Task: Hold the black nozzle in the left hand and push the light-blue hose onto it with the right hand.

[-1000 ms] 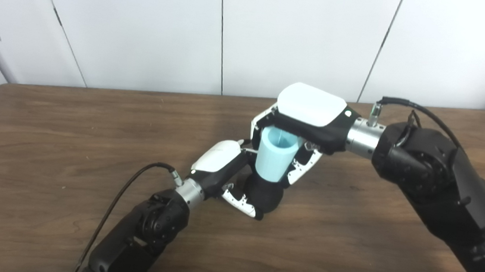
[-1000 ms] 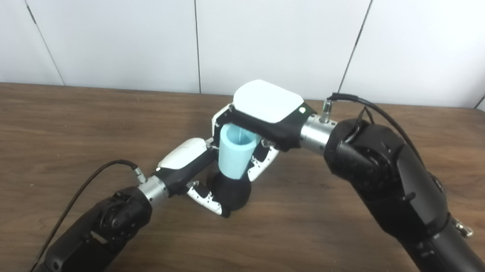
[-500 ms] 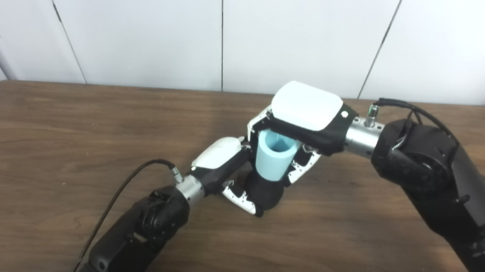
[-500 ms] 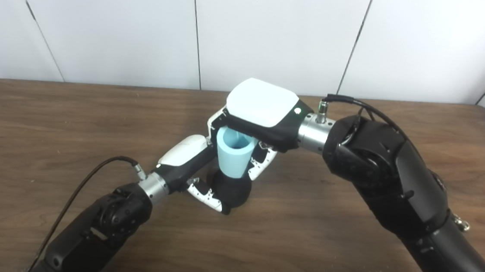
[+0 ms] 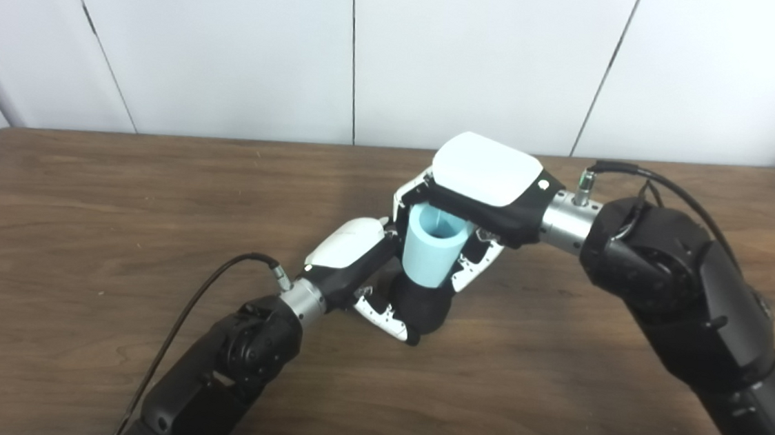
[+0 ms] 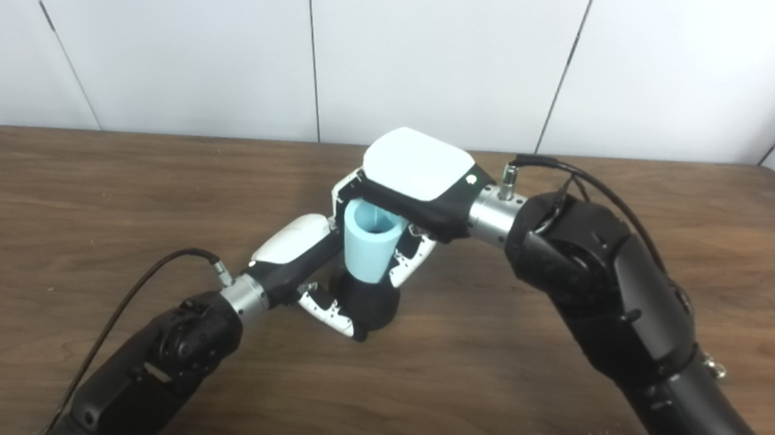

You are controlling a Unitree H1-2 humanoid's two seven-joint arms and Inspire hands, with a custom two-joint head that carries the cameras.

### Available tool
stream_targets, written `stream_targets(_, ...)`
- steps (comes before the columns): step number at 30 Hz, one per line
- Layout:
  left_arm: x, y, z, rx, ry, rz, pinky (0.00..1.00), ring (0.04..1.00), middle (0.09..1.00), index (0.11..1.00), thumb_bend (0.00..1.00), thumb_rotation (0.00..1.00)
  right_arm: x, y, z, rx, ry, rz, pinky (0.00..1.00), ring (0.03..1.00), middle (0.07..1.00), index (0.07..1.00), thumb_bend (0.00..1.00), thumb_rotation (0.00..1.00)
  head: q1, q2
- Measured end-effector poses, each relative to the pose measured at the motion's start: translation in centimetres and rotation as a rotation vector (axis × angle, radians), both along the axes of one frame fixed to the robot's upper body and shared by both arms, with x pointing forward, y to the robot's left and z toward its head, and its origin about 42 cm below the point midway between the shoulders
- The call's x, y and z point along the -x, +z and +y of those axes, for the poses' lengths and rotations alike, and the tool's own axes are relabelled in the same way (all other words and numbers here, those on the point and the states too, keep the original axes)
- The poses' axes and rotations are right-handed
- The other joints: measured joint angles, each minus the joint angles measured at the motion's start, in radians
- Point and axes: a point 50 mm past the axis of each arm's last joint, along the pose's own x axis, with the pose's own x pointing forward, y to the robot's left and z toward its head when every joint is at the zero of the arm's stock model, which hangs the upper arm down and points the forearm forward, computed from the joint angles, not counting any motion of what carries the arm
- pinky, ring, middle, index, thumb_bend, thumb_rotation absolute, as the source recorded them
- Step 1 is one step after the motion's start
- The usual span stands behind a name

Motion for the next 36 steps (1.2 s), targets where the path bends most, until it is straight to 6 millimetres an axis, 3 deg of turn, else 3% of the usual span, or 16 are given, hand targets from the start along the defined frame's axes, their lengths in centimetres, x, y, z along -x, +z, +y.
stream_targets(6, -0.01, -0.01, 0.0, -0.001, 0.002, 0.002, 1.0, 0.592, 0.491, 0.482, 0.52, 0.0, 0.05, -0.44, 0.16, 0.012, -0.012, -0.008, 0.35, 0.421, 0.47, 0.507, 0.52, 0.0, 0.005, 0.002)
stream_targets(23, -0.04, 0.02, -0.03, -0.003, 0.01, 0.005, 1.0, 0.592, 0.482, 0.488, 0.52, 0.0, 0.15, -0.63, 0.63, 0.056, 0.014, -0.036, 0.34, 0.394, 0.517, 0.512, 0.51, 0.0, 0.009, 0.002)
stream_targets(28, -0.09, 0.07, -0.08, -0.003, 0.01, 0.004, 1.0, 0.593, 0.481, 0.488, 0.52, 0.0, 0.16, -0.75, 0.4, 0.05, 0.007, -0.03, 0.3, 0.365, 0.476, 0.537, 0.51, 0.0, 0.011, 0.0)
stream_targets(36, -0.12, 0.1, -0.12, -0.002, 0.011, 0.004, 1.0, 0.593, 0.477, 0.49, 0.52, 0.0, 0.08, -0.85, -0.03, 0.024, -0.017, -0.009, 0.35, 0.395, 0.505, 0.518, 0.51, 0.0, 0.009, -0.005)
